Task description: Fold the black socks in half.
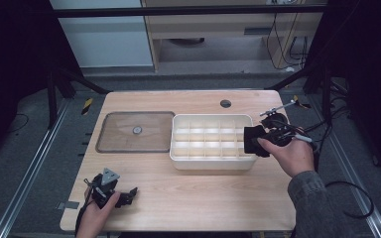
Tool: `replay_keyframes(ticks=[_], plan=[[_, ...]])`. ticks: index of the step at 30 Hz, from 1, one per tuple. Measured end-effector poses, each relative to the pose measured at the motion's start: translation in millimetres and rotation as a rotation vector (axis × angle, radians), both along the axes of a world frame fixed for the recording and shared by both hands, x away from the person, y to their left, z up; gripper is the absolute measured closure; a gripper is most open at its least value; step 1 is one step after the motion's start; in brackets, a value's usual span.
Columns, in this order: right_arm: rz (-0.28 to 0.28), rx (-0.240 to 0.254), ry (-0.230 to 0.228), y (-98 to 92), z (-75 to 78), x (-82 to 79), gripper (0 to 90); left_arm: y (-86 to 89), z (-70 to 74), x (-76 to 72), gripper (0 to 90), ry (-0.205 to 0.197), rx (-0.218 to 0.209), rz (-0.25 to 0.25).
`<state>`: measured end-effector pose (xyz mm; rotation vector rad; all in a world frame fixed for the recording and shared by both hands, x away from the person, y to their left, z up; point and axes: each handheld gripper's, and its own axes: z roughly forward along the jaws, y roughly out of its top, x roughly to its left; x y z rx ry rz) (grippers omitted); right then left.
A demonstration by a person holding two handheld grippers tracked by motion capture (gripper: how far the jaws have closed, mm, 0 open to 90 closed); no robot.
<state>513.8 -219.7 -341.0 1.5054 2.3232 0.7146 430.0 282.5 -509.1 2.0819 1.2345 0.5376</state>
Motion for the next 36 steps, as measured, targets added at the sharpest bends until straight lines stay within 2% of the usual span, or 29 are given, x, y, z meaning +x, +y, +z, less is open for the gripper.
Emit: replay_keyframes(ticks=[8,15,30,36], plan=[[-0.022,-0.027,-0.019,0.3,-3.9,8.3,60.6,-0.1,0.2,-0.1,0.0,0.002,0.002,0.001],[-0.051,-0.037,-0.003,-3.3,-10.2,15.8,60.6,-0.2,0.2,-0.1,0.0,0.002,0.002,0.001],[-0.041,-0.048,0.005,0.3,-21.3,21.2,60.5,-0.9,0.2,0.0,0.0,0.003,0.003,0.003],[-0.045,-0.08,0.007,0.9,-26.6,26.2,60.5,-0.9,0.2,-0.3,0.0,0.001,0.004,0.001]])
